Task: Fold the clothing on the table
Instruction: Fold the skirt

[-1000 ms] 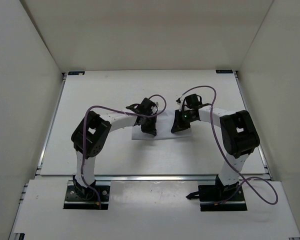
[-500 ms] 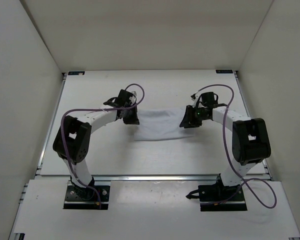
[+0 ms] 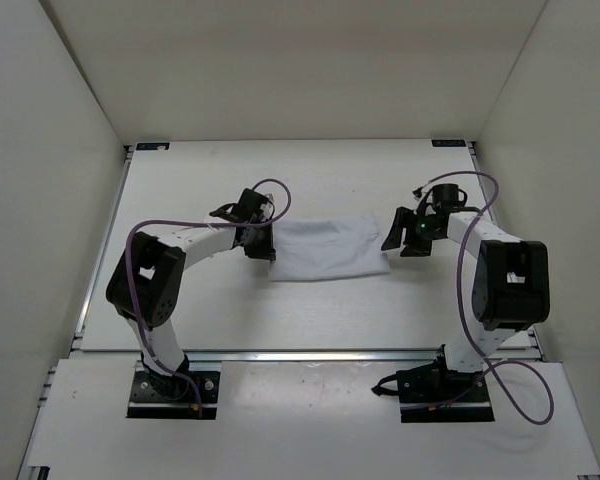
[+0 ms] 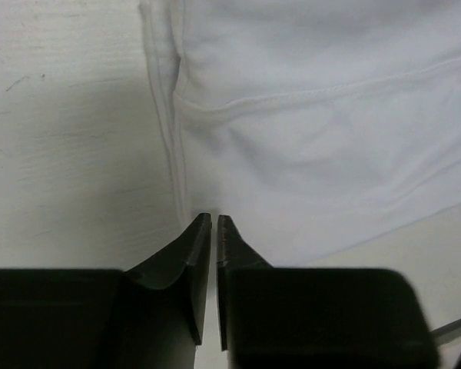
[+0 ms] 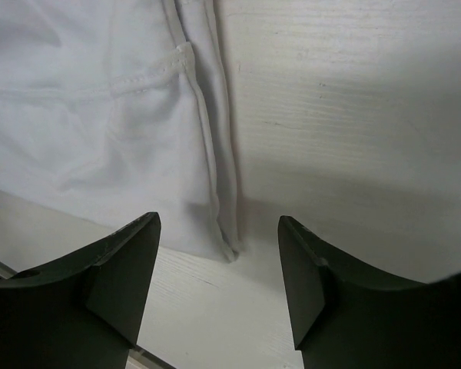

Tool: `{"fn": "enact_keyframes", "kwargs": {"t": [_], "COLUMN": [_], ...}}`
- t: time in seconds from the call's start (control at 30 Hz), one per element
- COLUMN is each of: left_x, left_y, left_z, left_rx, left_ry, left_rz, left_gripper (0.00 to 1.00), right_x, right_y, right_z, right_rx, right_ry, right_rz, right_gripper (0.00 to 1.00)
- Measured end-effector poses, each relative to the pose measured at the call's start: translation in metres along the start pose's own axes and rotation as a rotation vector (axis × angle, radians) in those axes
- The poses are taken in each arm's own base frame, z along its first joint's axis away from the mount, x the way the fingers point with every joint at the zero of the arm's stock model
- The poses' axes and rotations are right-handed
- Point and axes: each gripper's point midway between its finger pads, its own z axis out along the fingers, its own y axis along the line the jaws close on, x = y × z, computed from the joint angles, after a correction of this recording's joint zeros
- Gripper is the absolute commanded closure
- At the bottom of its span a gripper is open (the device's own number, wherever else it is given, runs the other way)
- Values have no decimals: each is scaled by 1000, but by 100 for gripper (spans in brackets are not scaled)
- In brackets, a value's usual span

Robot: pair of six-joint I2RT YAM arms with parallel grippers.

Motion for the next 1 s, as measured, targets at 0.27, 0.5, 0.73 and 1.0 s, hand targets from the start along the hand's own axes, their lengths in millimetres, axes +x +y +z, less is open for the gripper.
{"fn": "enact_keyframes", "kwargs": {"t": [0.27,0.5,0.73,1.0], "left_x": [8,9,12,9], "left_y": [11,15,15,-7], "left_z": [3,7,14,24], "left_rx": [-33,-40,-32,16], "left_ry": [15,22,36,40], "left_rz": [-3,-7,-7,13], "left_gripper": [93,100,100,100], "right_x": [14,23,25,14], "right_y": [8,8,6,15], "right_z": [15,27,31,31], "right_rx": [-13,-17,-22,-13], "right_ry": [56,93,101,113], "right_rz": [-21,-20,-12,-29], "right_gripper": [51,65,95,100]}}
